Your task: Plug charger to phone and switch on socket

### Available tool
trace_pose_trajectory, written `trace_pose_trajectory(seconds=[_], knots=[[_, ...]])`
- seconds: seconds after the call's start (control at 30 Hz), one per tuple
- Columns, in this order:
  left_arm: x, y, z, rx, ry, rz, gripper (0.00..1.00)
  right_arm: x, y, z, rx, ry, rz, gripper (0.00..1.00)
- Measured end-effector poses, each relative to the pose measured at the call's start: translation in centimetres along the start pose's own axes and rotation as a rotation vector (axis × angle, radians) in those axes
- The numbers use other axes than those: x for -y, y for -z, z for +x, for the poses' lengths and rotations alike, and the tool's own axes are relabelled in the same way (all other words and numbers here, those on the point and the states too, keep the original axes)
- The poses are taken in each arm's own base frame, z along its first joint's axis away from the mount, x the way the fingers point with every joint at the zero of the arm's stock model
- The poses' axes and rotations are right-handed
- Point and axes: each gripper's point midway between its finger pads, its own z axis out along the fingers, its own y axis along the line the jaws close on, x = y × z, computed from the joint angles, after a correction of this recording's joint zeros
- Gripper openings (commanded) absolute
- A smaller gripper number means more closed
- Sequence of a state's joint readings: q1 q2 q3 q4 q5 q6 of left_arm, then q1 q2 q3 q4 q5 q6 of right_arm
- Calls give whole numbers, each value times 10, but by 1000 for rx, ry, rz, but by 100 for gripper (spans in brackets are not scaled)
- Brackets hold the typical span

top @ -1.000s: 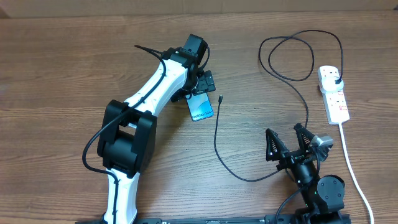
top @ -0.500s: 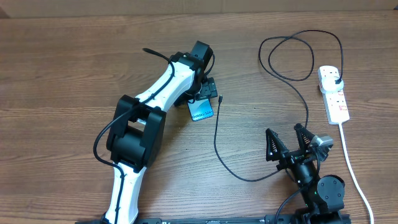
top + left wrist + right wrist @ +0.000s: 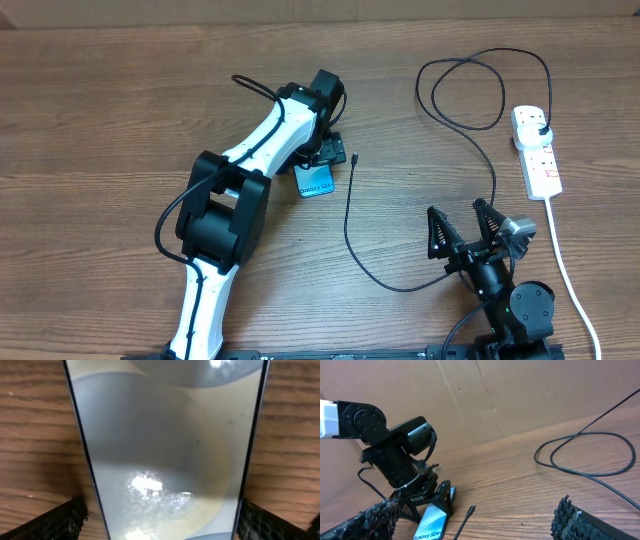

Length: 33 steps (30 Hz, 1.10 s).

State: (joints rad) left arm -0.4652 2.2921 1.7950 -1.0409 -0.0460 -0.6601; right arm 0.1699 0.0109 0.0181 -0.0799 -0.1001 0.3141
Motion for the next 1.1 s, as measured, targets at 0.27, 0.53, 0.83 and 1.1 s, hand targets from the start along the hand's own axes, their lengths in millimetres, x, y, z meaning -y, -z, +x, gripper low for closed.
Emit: trace_pose_trajectory(seconds=[0.27, 0.53, 0.83, 1.1], knots=[[-6, 1, 0, 4, -33, -33, 100, 0, 0, 0, 0, 0, 0, 100], [-7, 2, 0, 5, -36, -38, 100, 0, 0, 0, 0, 0, 0, 100], [-3, 1, 1, -7, -34, -14, 100, 0, 0, 0, 0, 0, 0, 100], [4, 0, 3, -24, -21, 24, 100, 0, 0, 0, 0, 0, 0, 100]])
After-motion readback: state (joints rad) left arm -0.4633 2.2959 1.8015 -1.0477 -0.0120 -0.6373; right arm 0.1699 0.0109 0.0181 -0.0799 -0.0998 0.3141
